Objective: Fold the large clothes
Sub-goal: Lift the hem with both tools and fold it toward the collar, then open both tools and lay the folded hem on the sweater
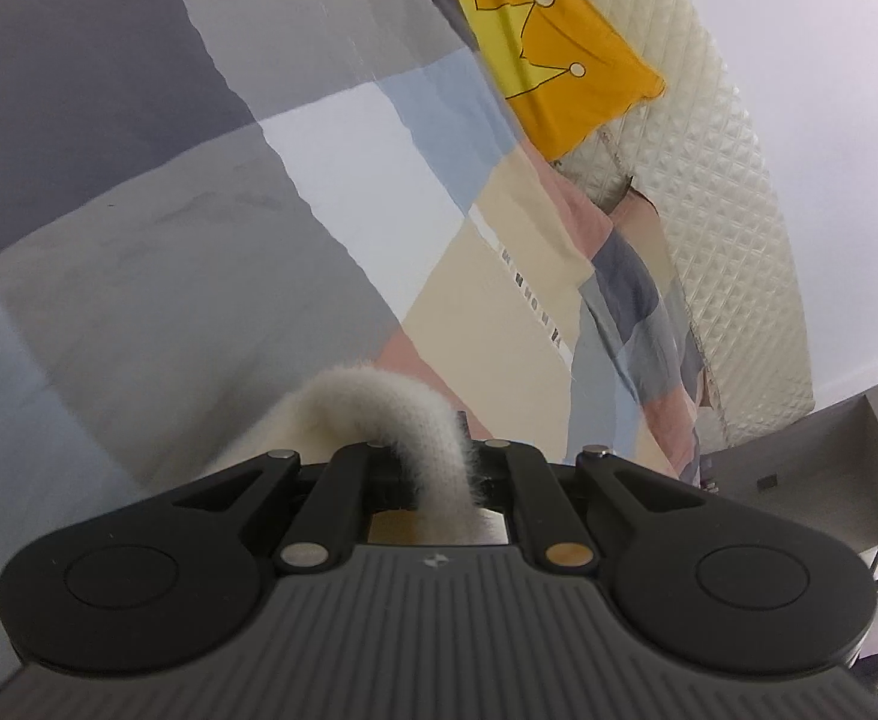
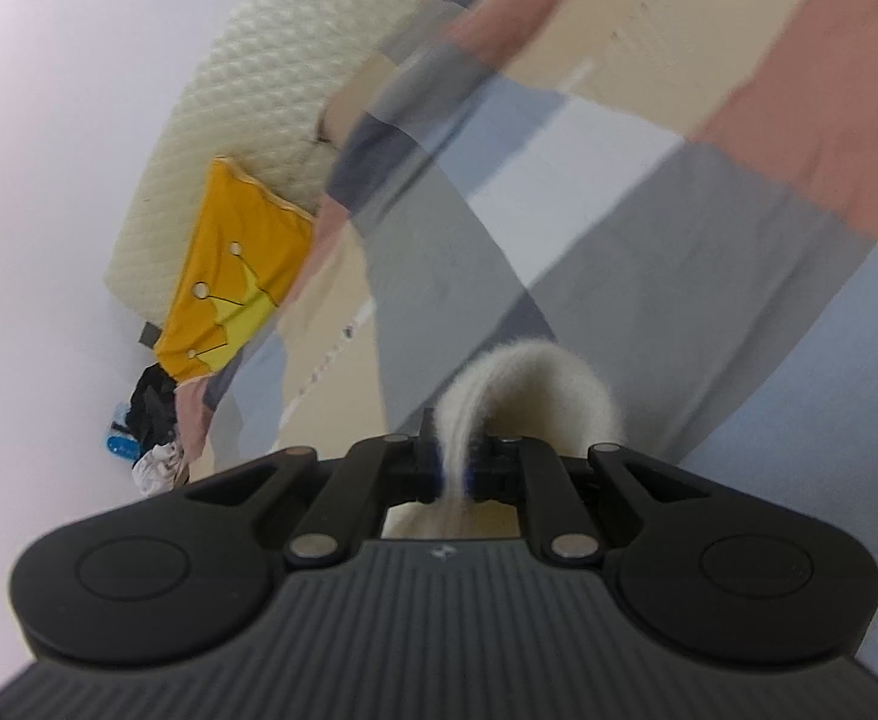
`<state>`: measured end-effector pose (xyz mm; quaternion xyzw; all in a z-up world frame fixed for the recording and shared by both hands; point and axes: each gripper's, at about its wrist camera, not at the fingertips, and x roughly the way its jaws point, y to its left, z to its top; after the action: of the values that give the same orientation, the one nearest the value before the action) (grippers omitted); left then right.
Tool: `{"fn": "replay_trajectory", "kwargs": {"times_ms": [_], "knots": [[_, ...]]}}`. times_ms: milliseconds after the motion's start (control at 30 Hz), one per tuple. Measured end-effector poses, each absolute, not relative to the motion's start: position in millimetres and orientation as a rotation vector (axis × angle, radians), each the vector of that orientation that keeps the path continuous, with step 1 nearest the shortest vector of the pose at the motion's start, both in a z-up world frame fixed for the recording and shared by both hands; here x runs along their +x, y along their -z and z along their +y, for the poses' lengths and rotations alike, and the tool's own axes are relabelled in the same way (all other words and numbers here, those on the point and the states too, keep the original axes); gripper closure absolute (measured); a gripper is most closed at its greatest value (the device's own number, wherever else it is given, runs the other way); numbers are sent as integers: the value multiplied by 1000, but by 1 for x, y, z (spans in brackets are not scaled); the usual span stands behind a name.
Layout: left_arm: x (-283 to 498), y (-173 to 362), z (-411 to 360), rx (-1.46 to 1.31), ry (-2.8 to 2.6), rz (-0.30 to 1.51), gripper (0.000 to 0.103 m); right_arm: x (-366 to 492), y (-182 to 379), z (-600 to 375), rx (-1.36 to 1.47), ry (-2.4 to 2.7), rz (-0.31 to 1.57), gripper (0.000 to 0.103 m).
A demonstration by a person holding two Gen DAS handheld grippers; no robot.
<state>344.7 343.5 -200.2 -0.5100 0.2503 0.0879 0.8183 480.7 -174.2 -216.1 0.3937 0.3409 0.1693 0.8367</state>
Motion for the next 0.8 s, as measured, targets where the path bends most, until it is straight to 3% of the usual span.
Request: {"fn": "replay_trajectory", "kwargs": {"times_ms": [500,567,600,667,733,800], "knots": [[372,223,354,-1022,-153,555,95,500,221,-155,762,-346,721,91],[372,218,350,-991,-147,567,88,496,217,-153,733,-346,724,89],[371,216,348,-976,-140,569,84,495,215,-151,717,-347,724,85],[368,210,344,-954,-115,558,59,493,212,-147,699,-363,723,67],[363,202,338,-924,-94,528,53,490,208,-145,710,-394,709,43],[359,193,330,-888,-67,517,51,486,204,-143,716,-434,697,39]]}}
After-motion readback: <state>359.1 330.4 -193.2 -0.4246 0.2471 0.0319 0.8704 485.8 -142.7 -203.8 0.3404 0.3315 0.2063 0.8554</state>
